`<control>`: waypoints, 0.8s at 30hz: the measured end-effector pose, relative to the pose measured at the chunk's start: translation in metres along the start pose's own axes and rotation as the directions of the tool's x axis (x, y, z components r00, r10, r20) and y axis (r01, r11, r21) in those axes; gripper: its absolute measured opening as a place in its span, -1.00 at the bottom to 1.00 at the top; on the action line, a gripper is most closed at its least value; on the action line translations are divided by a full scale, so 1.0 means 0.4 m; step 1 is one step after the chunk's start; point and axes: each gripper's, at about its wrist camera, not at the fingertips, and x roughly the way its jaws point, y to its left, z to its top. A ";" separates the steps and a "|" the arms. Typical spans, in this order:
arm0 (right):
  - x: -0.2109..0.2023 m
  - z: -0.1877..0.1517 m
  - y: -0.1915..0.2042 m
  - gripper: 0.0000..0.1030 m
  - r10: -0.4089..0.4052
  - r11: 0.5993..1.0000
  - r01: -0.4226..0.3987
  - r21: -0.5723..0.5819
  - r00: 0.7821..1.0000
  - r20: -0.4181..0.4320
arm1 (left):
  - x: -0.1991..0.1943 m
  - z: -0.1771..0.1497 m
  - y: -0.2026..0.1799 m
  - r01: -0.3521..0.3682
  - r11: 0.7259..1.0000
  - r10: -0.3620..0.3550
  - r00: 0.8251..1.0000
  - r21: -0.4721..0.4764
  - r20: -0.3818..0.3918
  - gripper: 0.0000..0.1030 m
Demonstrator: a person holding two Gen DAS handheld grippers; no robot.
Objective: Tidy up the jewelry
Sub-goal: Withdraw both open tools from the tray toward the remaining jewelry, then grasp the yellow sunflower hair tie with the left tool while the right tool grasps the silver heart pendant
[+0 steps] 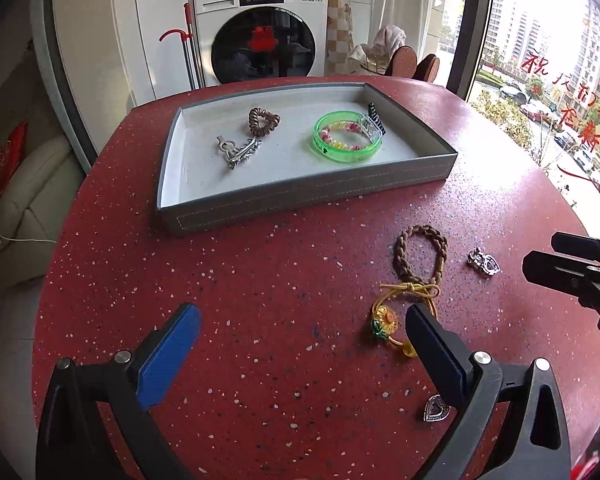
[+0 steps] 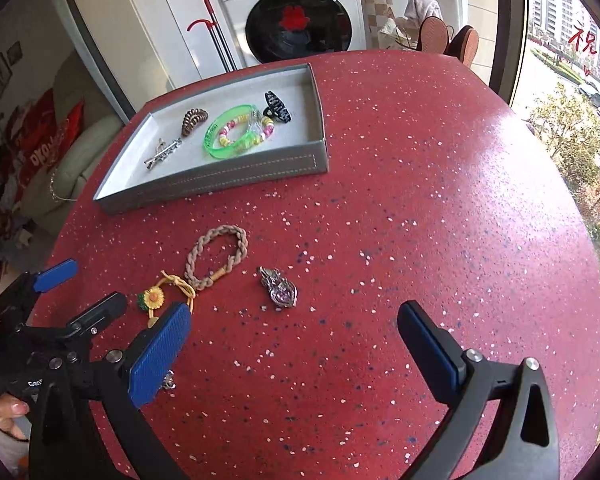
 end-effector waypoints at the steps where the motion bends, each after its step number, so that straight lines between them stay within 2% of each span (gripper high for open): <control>1: 0.005 -0.005 -0.003 0.99 -0.002 1.000 0.002 -0.001 1.000 -0.006 | 0.005 -0.006 -0.005 -0.003 1.000 0.003 1.000 0.003 -0.008 1.00; 10: 0.029 -0.002 -0.001 0.96 -0.040 0.997 0.039 -0.069 0.999 -0.010 | 0.016 -0.029 -0.057 0.052 0.998 -0.051 0.998 0.034 -0.036 1.00; 14: 0.047 0.003 0.003 0.77 -0.046 0.995 0.043 -0.091 0.999 -0.022 | 0.027 -0.030 -0.072 0.042 0.999 -0.040 0.998 0.031 -0.042 1.00; 18: 0.064 0.012 0.010 0.43 -0.039 0.994 0.035 -0.103 0.999 -0.035 | 0.042 -0.033 -0.079 0.024 0.999 -0.022 0.998 0.027 -0.052 1.00; 24: 0.094 0.024 0.045 0.19 -0.048 0.985 0.039 -0.165 0.998 -0.051 | 0.053 -0.034 -0.090 0.018 0.999 -0.016 0.999 0.039 -0.045 0.94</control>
